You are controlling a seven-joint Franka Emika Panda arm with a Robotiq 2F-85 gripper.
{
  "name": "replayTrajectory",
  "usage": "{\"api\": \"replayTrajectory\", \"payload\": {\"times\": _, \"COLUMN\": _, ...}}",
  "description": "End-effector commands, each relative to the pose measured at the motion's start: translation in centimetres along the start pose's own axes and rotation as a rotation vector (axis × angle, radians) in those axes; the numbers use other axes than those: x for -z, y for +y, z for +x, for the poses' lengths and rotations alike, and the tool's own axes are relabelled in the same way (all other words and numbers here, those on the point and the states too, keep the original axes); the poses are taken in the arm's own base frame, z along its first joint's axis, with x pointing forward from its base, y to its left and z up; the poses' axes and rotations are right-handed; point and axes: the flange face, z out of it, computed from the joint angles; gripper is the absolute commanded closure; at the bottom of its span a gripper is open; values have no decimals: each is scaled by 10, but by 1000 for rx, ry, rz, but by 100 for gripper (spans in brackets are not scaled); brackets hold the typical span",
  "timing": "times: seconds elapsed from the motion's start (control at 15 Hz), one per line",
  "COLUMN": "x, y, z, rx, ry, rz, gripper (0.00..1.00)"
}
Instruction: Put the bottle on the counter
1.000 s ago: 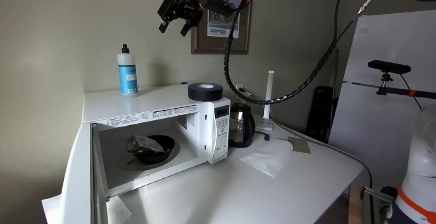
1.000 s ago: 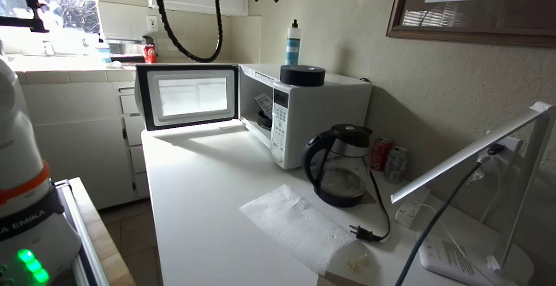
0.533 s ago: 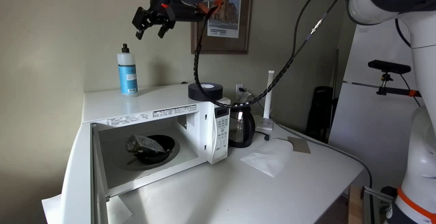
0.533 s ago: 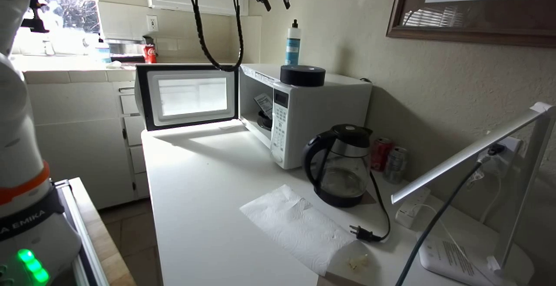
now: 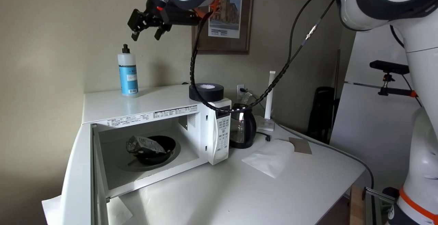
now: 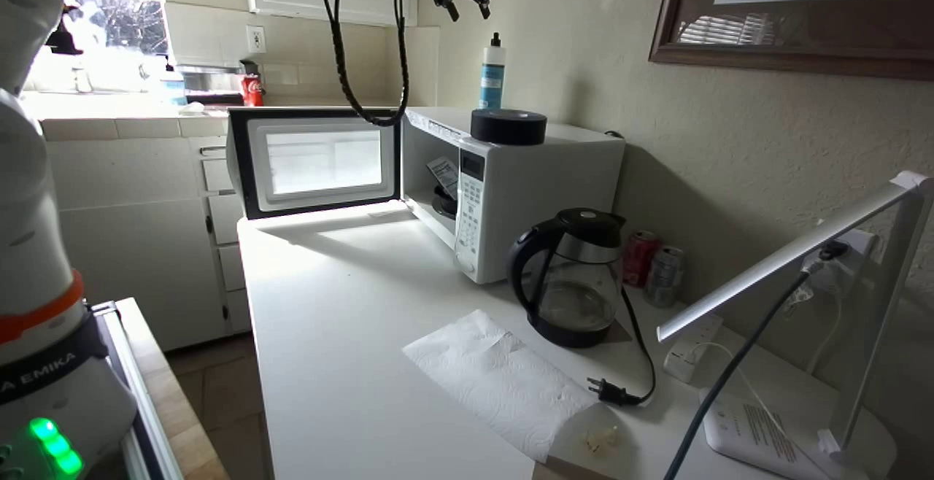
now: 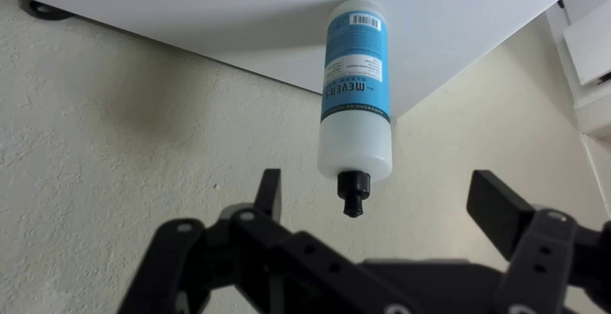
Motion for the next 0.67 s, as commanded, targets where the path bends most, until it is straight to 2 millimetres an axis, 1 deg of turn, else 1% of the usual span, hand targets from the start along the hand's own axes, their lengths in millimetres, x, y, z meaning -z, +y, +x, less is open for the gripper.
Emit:
{"api": "replayTrajectory", "payload": {"times": 0.0, "x": -50, "y": -18, "z": 7, "rx": -58, "ry": 72, "rz": 5, "gripper": 0}}
{"api": "replayTrajectory", "payload": {"times": 0.13, "x": -68, "y": -30, "z": 11, "rx": -74, "ry": 124, "rz": 3, "gripper": 0}}
{"api": "replayTrajectory", "payload": {"times": 0.47, "x": -102, "y": -37, "z": 18, "rx": -120, "ry": 204, "rz": -55, "gripper": 0}}
{"api": "replayTrajectory", "payload": {"times": 0.6, "x": -110, "y": -38, "z": 19, "rx": -148, "ry": 214, "rz": -80, "gripper": 0}}
